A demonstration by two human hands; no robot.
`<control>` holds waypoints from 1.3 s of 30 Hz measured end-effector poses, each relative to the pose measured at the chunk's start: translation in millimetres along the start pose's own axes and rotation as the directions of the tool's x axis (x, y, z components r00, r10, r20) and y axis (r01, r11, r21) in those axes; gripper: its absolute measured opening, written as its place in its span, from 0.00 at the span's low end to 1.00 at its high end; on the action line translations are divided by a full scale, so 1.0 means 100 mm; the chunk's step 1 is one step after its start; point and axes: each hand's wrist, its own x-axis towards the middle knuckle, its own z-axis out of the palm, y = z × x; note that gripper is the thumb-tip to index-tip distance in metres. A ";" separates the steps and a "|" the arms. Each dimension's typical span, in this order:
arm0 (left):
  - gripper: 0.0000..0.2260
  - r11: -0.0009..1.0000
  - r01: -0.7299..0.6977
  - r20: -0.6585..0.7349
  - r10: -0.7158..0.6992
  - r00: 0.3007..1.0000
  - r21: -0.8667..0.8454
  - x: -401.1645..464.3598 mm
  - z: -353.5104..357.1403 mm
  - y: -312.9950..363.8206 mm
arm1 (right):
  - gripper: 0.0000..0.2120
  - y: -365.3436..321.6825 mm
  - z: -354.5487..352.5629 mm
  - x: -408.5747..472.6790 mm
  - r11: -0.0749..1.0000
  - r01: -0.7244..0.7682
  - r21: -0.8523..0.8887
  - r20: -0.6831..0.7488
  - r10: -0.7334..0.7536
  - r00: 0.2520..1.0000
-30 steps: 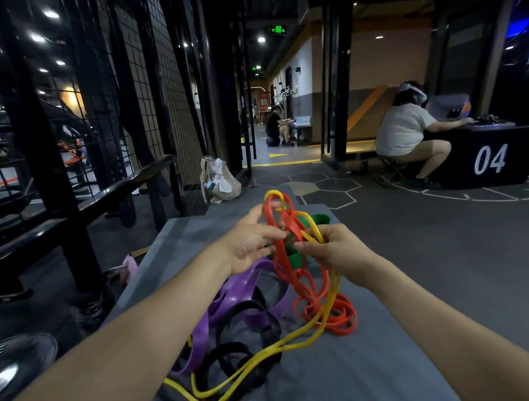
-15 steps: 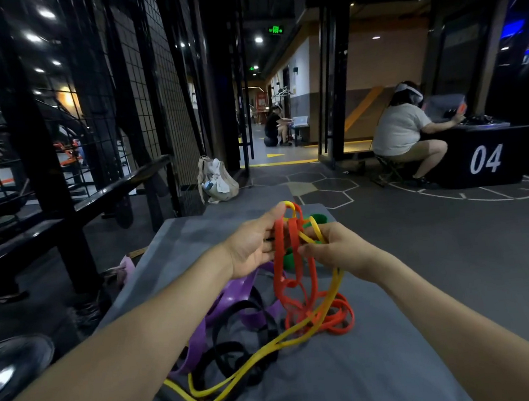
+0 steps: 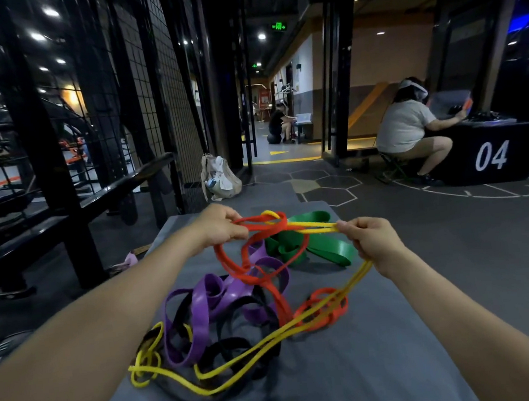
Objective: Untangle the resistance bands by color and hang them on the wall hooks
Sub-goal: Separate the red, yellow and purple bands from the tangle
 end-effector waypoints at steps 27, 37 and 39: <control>0.06 0.787 0.336 -0.126 -0.458 0.880 -0.517 0.09 0.07 -0.20 | 0.16 0.44 0.02 0.05 0.983 -0.158 -0.089 -0.258 0.130 0.957; 0.19 0.696 0.406 0.098 -0.438 0.894 -0.592 -0.03 0.35 0.00 | 0.15 0.56 0.05 -0.22 0.884 -0.106 -0.456 0.283 0.257 0.924; 0.20 0.698 0.413 0.099 -0.444 0.891 -0.584 -0.02 0.36 0.02 | 0.14 0.50 0.02 -0.24 0.847 -0.057 -0.528 0.309 0.254 0.917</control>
